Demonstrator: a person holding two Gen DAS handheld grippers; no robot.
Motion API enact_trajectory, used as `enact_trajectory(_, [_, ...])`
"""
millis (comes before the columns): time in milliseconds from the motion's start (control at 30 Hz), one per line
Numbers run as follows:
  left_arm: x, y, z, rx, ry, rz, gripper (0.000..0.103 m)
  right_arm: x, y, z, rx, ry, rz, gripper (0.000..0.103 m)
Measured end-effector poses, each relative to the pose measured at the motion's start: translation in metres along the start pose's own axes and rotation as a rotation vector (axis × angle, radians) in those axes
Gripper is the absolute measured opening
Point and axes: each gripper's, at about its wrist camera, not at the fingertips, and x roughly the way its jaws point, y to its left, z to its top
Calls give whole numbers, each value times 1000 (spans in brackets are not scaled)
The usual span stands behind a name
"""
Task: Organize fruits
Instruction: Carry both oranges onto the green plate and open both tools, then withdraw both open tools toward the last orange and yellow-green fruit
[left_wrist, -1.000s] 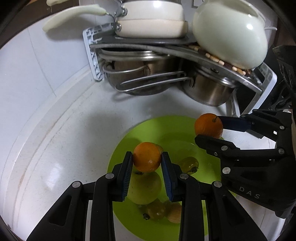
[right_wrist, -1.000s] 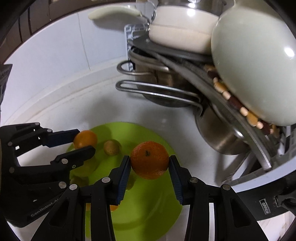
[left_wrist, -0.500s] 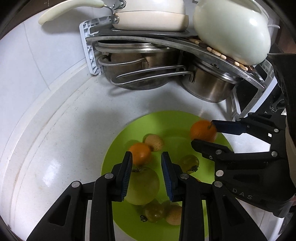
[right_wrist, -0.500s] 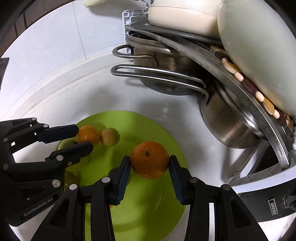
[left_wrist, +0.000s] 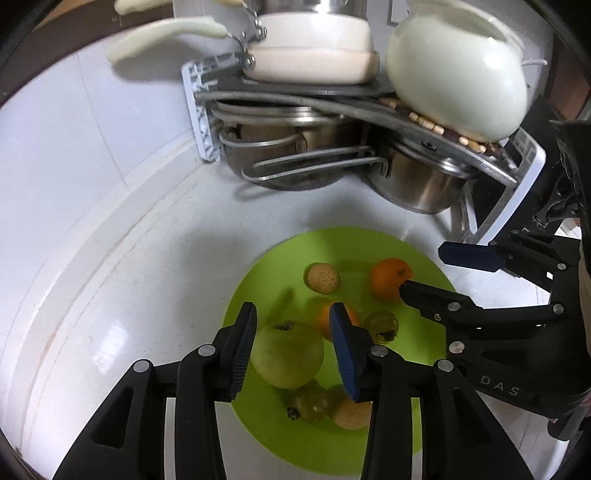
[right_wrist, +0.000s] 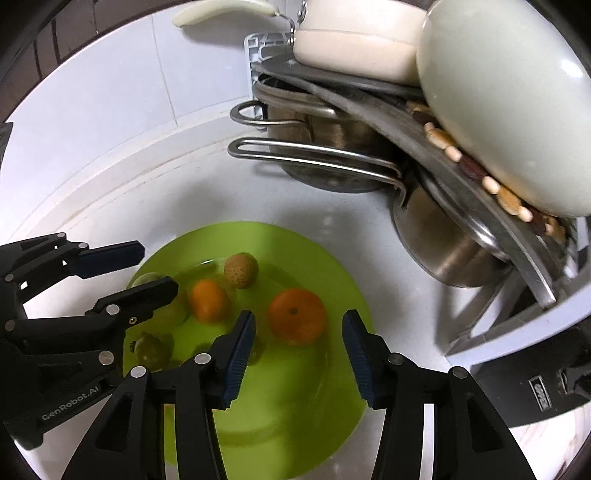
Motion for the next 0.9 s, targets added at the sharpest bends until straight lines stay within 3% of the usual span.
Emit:
enact_trajectory(533, [-99,-28,-20,32,-207,-20,53,-109,9,-34,-1,-196,-32,53])
enact_trajectory(600, [-109,-34,-24,46,-226,-20,55,-121,7,-41,4,-226,-44,58])
enact_trajectory(900, [-142,-60,-38,96,-286,-54,59,-163,-5,-71,36,-287,-69,58])
